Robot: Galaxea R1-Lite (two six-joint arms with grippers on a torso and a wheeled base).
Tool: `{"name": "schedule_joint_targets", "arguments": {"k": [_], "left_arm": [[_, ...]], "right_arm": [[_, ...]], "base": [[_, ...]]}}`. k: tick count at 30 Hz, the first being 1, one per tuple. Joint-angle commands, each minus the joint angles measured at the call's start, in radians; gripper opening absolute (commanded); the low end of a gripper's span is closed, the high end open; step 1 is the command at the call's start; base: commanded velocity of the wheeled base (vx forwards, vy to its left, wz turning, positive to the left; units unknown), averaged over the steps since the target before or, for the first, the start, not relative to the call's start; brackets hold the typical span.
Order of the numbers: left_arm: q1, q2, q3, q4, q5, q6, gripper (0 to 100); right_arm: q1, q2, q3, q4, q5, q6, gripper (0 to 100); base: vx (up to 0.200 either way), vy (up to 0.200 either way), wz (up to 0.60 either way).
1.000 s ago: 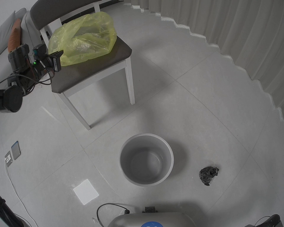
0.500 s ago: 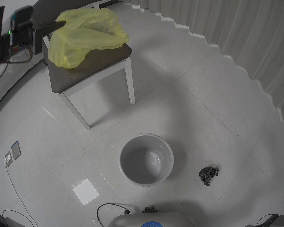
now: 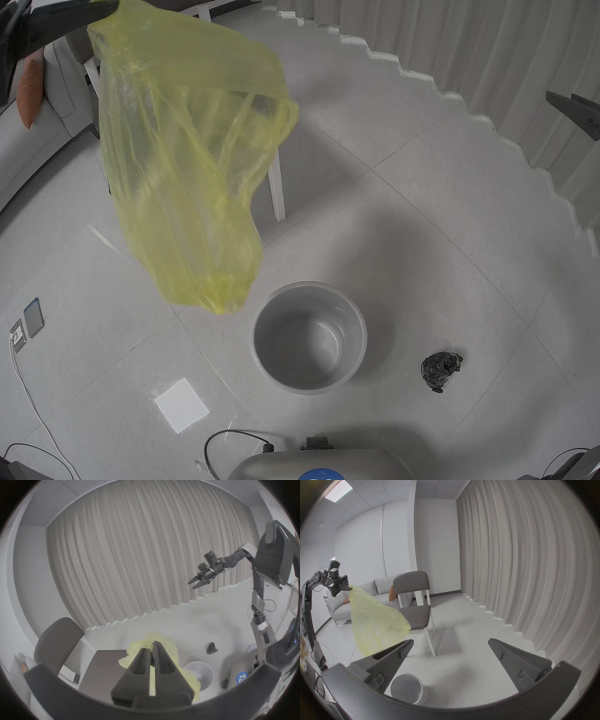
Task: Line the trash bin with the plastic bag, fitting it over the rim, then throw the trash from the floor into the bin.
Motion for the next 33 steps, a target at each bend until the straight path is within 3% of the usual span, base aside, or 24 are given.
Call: {"name": "schedule_joint_targets", "arguments": {"k": [1,11,18,25,33], "left_arm": [[-0.011,0.077,-0.069,0.194,0.003,0.063,0],[-0.015,0.142,-0.069,0.277,0.032,0.195,0],[-0.037,0.137,-0.069,0.277,0.032,0.198,0],[-0.106,0.136,-0.069,0.277,0.061,0.196,0],[-0.106,0.143,-0.069,0.282,0.062,0.193,0]], "right_arm": [[0.032,0.113,-0.030,-0.001,0.014,0.008,100],[0.081,0.176,-0.030,-0.003,0.018,0.009,100],[0.121,0.212,-0.027,-0.001,0.016,0.028,100],[0.235,0.273,-0.025,-0.003,0.004,0.063,100],[0.324,0.348,-0.007,-0.003,-0.048,0.071,100]], "base": [[0.000,0.000,0.00],[0.000,0.000,0.00],[0.000,0.000,0.00],[0.000,0.000,0.00],[0.000,0.000,0.00]]}}
